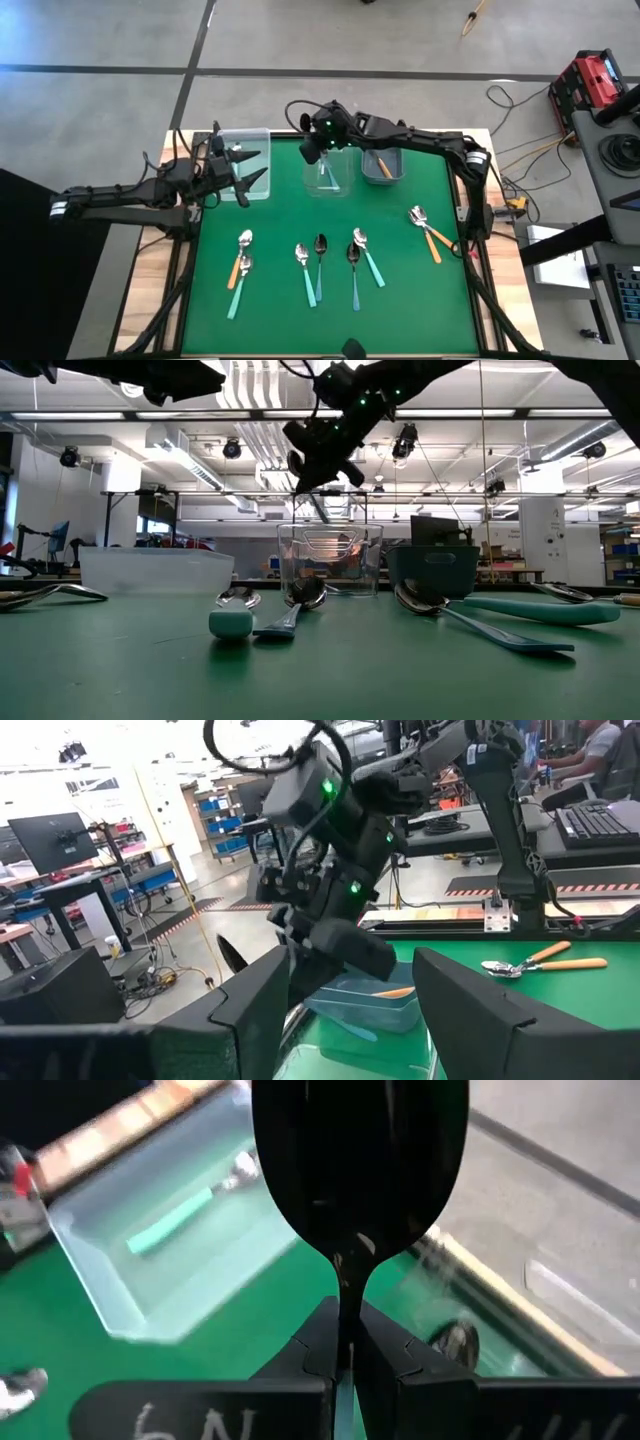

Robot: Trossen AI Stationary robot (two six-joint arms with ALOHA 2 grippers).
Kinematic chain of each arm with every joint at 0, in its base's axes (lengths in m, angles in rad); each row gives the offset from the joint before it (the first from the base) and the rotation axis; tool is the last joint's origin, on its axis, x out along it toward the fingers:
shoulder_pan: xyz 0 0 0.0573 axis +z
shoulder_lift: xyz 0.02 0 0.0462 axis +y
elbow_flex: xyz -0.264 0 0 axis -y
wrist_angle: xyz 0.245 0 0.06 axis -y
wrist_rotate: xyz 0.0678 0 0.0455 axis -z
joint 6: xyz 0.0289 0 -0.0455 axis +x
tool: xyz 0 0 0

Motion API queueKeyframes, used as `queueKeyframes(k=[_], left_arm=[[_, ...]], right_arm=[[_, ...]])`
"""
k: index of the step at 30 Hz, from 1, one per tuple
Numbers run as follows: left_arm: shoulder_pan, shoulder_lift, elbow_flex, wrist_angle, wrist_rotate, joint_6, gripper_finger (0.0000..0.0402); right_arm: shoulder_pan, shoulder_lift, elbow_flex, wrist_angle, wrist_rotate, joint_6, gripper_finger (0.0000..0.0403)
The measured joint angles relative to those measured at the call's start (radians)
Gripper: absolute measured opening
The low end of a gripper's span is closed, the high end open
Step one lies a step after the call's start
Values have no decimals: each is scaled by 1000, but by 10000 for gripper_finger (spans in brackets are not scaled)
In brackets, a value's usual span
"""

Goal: Sort silverware by color (type)
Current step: Put the blue spoon into the transparent bin

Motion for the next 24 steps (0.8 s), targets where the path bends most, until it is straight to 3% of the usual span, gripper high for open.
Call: queueKeyframes(k=[11, 24], left_arm=[[0, -1, 0, -3, 0, 7, 197], [0, 4, 0, -9, 0, 19, 197]], right_arm=[[-13, 96, -2, -28, -1, 33, 9], [-49, 114, -2, -164, 8, 200, 9]])
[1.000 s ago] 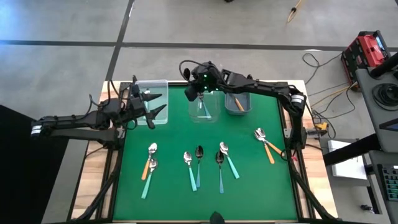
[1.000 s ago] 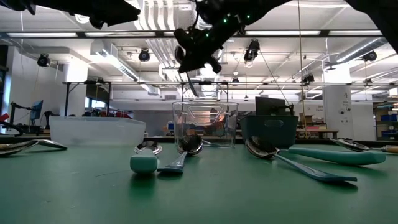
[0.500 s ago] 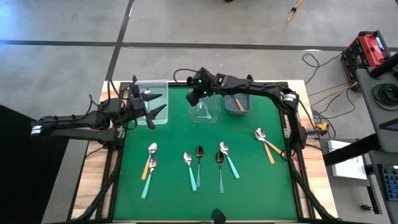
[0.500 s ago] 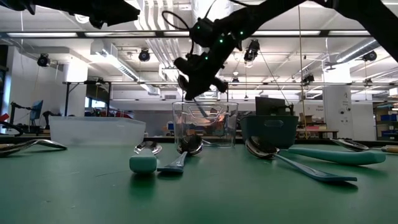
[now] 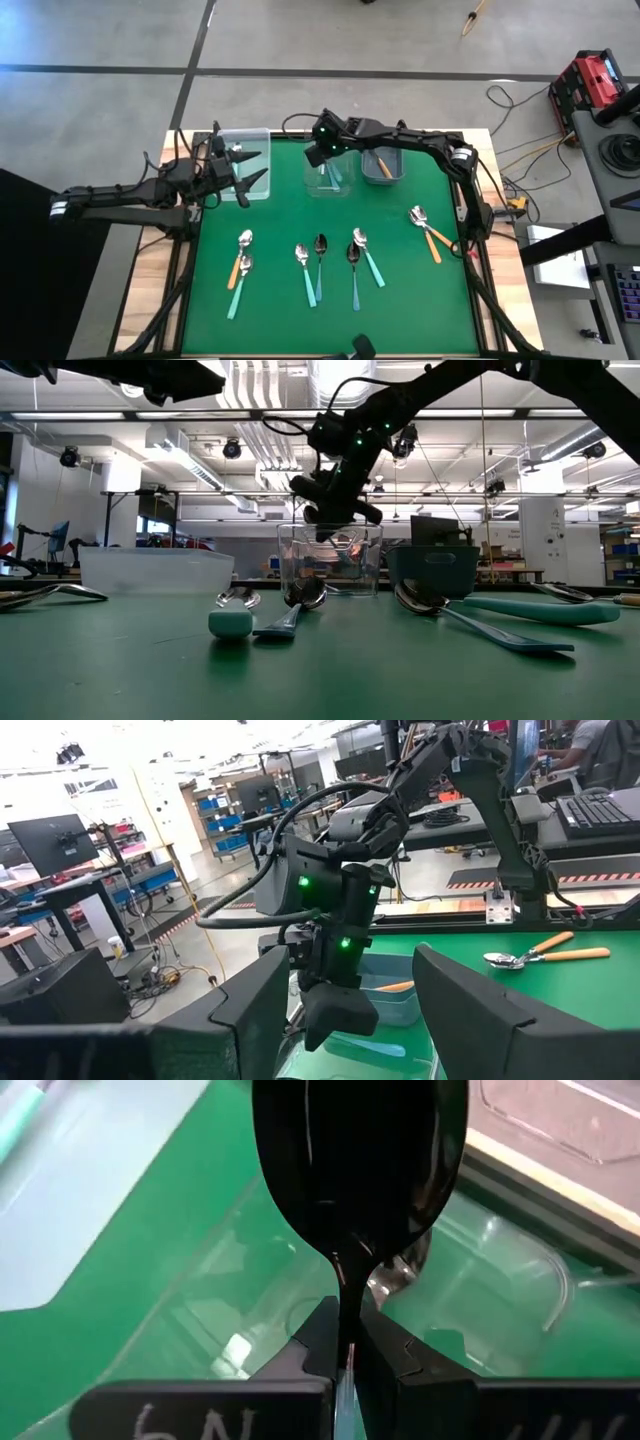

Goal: Sort silverware by color (type)
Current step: Put the blue spoon into the transparent bin

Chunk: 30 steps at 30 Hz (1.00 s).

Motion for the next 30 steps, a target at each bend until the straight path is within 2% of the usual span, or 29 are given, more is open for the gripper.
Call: queueKeyframes(k=[13, 30], left_arm=[[0, 1, 0, -2, 0, 0, 197], [0, 0, 0, -2, 0, 0, 197]], right_arm=[[8, 6, 0, -11, 16, 34, 9], [11, 84, -1, -4, 15, 67, 9]])
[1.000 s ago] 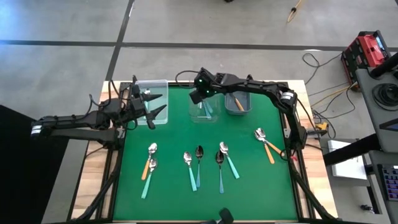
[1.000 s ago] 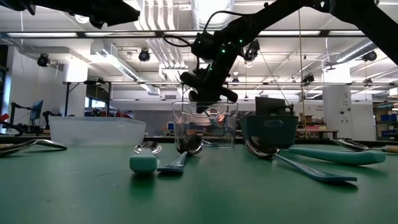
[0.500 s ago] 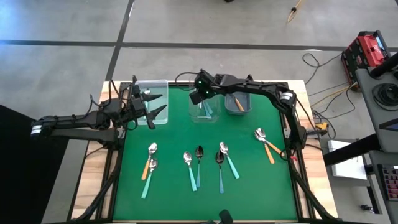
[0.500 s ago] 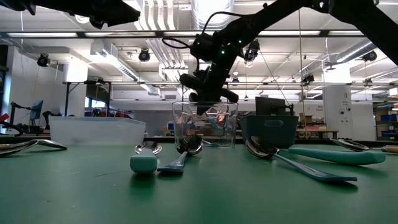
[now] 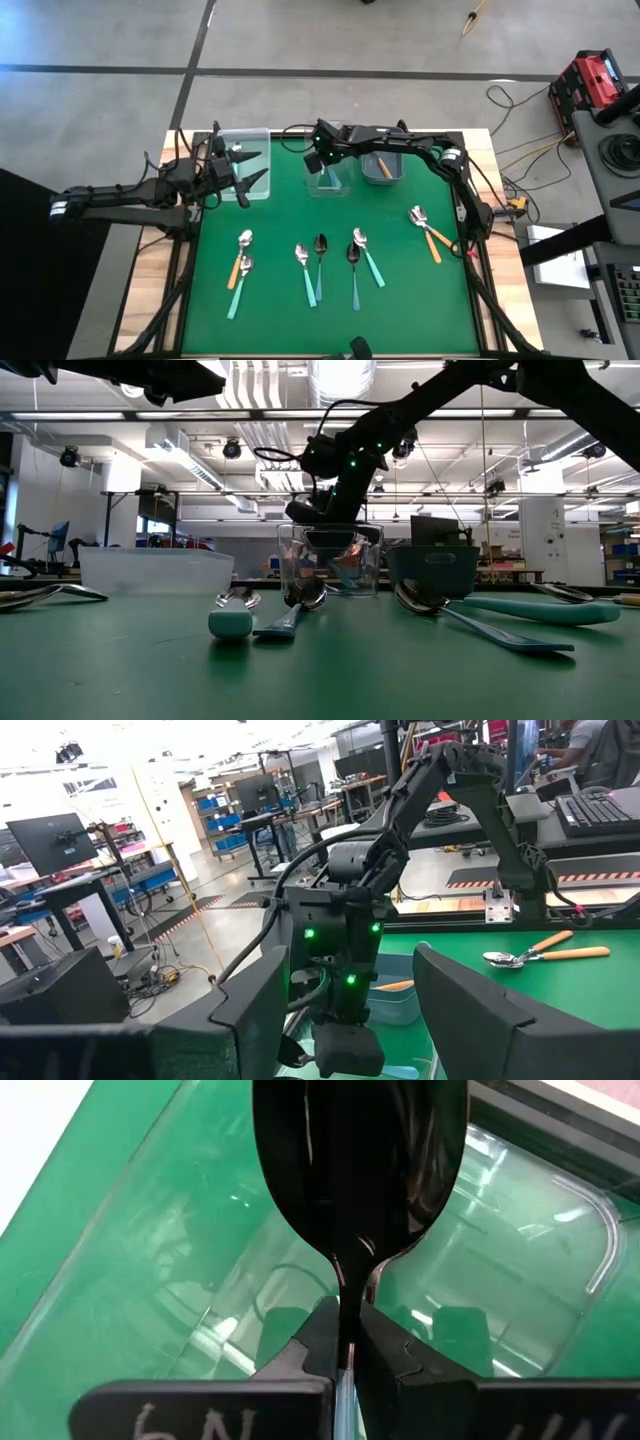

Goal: Sort silverware by color (type)
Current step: Put the blue spoon into the transparent bin

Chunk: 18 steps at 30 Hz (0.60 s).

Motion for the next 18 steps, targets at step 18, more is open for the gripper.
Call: queueKeyframes(k=[18], left_arm=[[0, 0, 0, 0, 0, 0, 197]], right_arm=[[1, 0, 0, 0, 1, 7, 9]])
